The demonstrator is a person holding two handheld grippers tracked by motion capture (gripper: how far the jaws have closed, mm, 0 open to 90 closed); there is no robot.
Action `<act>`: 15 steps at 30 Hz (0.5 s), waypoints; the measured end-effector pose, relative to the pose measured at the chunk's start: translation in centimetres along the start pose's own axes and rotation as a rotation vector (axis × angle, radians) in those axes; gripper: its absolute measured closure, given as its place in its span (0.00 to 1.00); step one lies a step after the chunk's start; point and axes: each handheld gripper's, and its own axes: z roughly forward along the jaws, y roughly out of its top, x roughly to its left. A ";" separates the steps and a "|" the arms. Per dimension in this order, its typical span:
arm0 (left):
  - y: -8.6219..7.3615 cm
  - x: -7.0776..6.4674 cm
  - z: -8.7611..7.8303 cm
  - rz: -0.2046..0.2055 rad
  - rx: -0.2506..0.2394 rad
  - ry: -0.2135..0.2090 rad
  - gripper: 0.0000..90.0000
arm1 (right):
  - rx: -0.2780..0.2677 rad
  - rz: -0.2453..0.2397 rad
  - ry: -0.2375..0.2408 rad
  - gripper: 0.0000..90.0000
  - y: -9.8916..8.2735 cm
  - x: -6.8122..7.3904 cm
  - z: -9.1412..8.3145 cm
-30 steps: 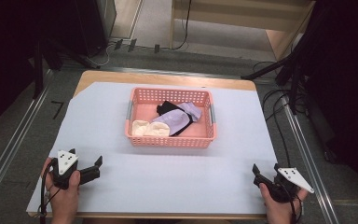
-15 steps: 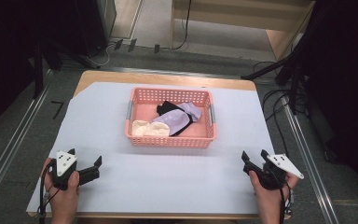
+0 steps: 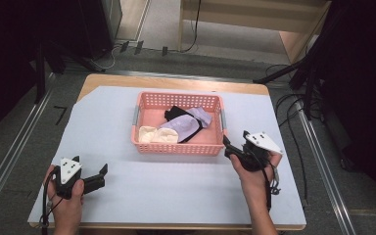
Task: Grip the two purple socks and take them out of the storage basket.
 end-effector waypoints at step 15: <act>0.0 0.0 0.1 -0.003 -0.002 -0.006 0.07 | 0.028 -0.047 0.051 0.37 2.6 4.0 5.3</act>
